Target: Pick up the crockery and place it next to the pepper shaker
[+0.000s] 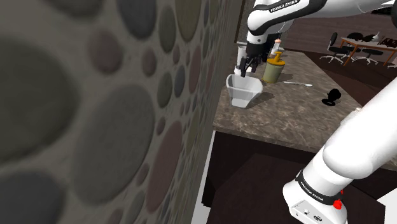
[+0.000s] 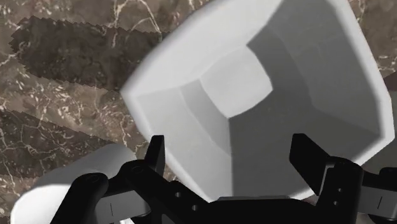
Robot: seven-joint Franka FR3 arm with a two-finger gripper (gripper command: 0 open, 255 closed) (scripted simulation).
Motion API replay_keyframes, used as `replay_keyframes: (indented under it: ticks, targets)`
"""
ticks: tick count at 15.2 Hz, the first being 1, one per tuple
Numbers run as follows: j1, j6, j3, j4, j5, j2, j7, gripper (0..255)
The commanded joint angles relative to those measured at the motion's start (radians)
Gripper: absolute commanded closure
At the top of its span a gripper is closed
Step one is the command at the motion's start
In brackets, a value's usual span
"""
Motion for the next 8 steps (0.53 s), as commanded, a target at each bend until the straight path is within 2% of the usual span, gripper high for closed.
replay_keyframes:
  ticks: [1,8]
  targets:
    - [-0.008,0.035,-0.014,0.049,0.01,0.069,-0.021,0]
    - [-0.047,0.088,-0.042,0.288,0.069,0.314,-0.088,0]
